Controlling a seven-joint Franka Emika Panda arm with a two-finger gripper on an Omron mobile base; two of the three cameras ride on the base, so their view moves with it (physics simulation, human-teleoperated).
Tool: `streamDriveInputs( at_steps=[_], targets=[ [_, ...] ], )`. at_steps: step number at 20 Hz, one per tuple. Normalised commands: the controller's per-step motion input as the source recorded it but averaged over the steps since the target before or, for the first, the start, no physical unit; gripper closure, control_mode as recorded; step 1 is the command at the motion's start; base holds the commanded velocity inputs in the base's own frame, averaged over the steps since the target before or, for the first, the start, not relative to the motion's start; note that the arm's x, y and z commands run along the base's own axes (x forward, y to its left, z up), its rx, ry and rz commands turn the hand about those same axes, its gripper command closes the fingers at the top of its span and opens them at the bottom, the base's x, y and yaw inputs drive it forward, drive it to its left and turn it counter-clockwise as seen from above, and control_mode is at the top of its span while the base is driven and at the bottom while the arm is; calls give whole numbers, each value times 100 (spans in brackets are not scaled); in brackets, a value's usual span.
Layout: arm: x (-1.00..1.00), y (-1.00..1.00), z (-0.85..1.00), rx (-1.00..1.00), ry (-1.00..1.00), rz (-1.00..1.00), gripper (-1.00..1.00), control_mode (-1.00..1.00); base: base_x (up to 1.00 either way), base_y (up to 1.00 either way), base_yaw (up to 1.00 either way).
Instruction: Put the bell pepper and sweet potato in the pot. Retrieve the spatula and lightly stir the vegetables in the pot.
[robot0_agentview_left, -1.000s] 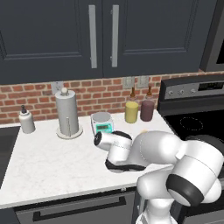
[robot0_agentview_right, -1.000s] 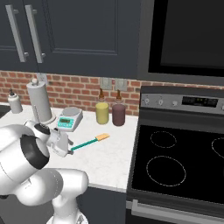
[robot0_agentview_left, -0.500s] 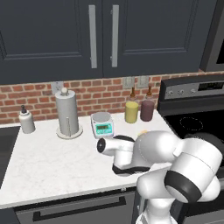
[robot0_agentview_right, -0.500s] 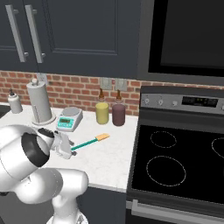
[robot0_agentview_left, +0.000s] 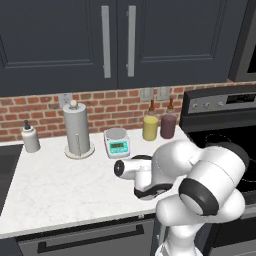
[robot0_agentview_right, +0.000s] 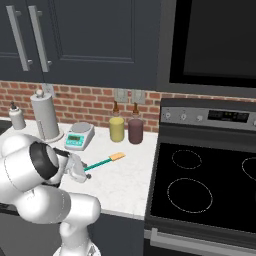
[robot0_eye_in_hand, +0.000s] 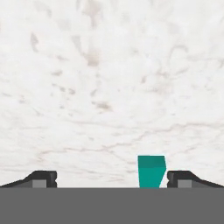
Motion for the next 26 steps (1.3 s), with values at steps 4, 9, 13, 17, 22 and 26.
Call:
streamDriveInputs(
  at_steps=[4, 9, 13, 17, 22, 26],
  targets=[
    [4, 0, -17, 0, 0, 2, -100, -100, 0, 0, 0],
    [7, 1, -6, 0, 0, 3, -100, -100, 0, 0, 0],
    [15, 0, -3, 0, 0, 3, -100, -100, 0, 0, 0],
    [12, 0, -9, 0, 0, 3, -100, -100, 0, 0, 0],
    [16, 5, -23, 0, 0, 2, -100, -100, 0, 0, 0],
    [2, 8, -47, 0, 0, 0, 100, -100, 0, 0, 0]
  ],
)
